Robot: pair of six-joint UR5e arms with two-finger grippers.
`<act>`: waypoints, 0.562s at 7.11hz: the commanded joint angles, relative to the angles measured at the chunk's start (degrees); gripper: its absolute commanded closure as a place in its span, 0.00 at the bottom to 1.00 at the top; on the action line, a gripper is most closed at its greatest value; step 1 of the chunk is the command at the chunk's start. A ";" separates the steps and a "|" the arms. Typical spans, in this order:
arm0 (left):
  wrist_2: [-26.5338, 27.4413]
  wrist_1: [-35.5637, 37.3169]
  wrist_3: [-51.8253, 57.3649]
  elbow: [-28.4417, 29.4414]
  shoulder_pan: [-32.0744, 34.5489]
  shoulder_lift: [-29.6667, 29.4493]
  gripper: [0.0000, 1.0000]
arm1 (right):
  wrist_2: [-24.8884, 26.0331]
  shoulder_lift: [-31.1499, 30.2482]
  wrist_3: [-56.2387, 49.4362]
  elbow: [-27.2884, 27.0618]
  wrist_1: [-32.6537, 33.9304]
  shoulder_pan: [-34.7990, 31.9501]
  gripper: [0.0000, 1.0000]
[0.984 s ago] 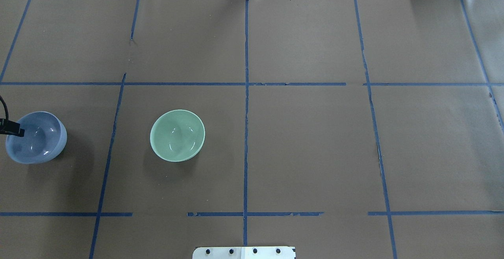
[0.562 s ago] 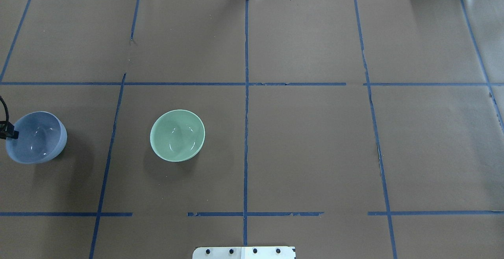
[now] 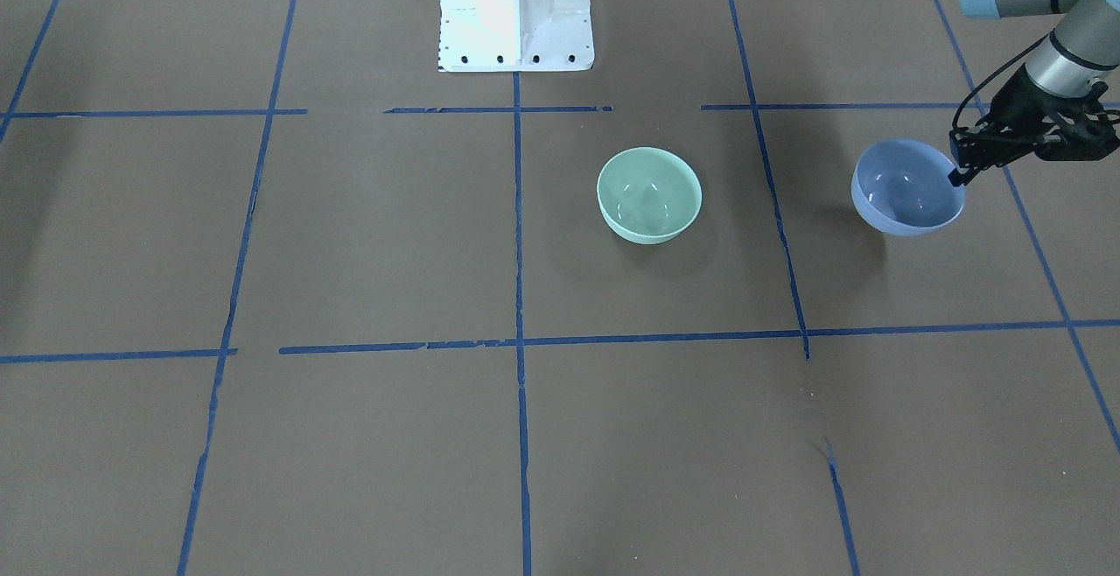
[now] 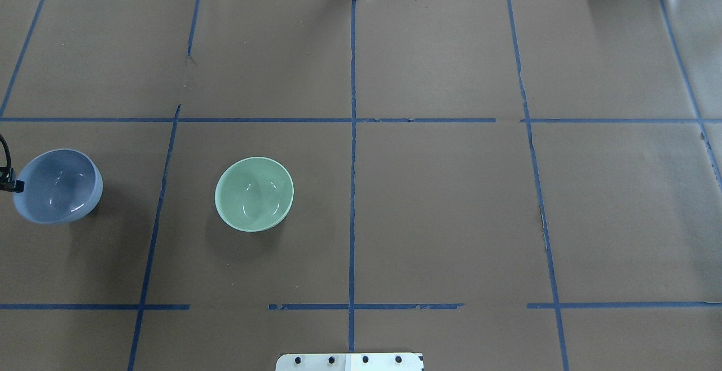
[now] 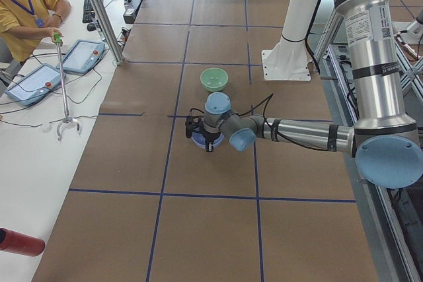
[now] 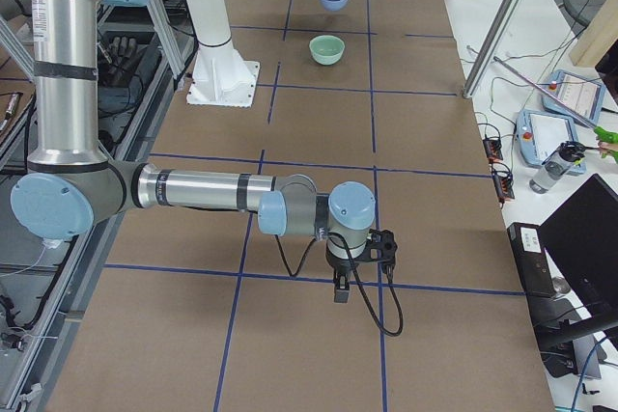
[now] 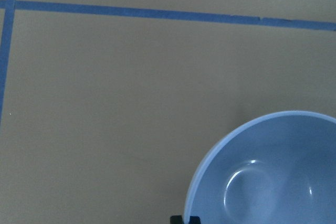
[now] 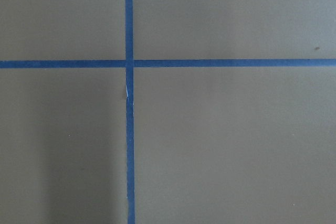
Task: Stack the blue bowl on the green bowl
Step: 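Lower the left gripper to the blue bowl's rim and grasp it, then lift the blue bowl with the left gripper and carry it over the green bowl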
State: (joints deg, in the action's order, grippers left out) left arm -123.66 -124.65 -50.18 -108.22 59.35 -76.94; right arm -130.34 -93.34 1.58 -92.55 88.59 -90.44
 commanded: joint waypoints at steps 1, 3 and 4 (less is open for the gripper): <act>0.18 18.89 -3.31 -14.22 1.55 -3.19 1.00 | 0.00 0.00 0.00 0.00 0.00 0.00 0.00; 1.31 34.76 -18.55 -15.79 -5.42 -19.74 1.00 | 0.00 0.00 0.00 0.00 0.00 0.00 0.00; 3.23 36.30 -26.64 -15.09 -10.52 -24.78 1.00 | 0.00 0.00 0.00 0.00 0.00 0.00 0.00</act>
State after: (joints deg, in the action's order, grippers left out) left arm -122.19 -93.10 -67.31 -123.40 54.60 -94.33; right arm -130.34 -93.34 1.58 -92.55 88.61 -90.44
